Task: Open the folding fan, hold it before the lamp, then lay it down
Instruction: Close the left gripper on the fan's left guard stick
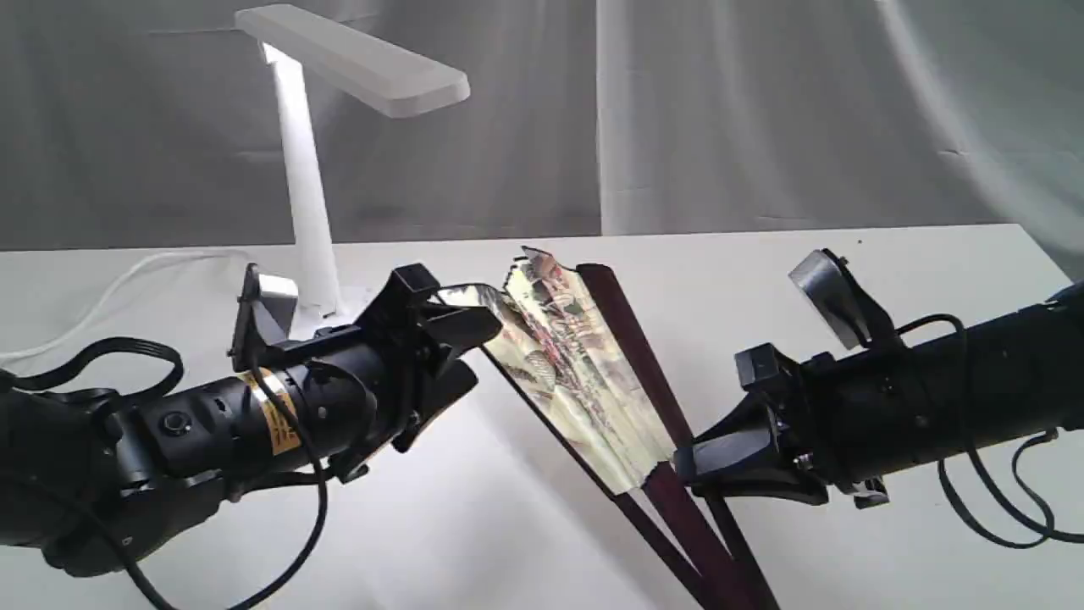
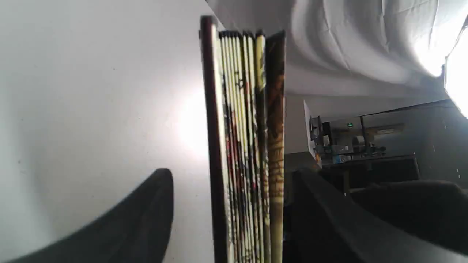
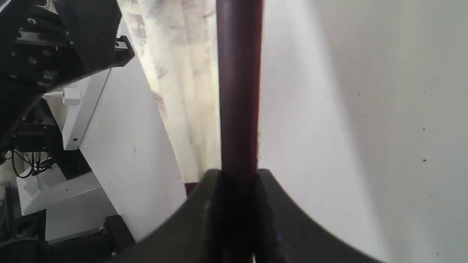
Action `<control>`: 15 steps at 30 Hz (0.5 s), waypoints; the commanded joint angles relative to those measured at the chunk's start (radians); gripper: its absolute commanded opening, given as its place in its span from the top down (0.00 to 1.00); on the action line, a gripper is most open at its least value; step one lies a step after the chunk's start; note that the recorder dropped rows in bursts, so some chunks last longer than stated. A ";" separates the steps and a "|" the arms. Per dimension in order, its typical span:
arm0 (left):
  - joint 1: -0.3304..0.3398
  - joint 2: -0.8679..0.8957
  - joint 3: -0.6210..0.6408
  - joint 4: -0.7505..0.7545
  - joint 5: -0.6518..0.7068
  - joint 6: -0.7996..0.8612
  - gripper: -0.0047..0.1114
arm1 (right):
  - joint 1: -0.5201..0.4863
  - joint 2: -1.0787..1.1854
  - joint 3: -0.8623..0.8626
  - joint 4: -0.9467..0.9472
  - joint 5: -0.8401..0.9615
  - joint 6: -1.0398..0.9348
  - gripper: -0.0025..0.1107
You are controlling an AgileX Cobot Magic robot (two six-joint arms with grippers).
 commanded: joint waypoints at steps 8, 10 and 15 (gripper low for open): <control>-0.037 0.073 -0.046 -0.003 -0.018 -0.083 0.53 | 0.001 -0.010 0.004 0.008 0.010 -0.011 0.98; -0.037 0.073 -0.046 -0.001 -0.018 -0.083 0.53 | 0.001 -0.010 0.004 0.008 0.010 -0.011 0.98; -0.037 0.073 -0.046 -0.042 -0.018 -0.083 0.53 | 0.001 -0.010 0.004 0.008 0.009 -0.007 0.98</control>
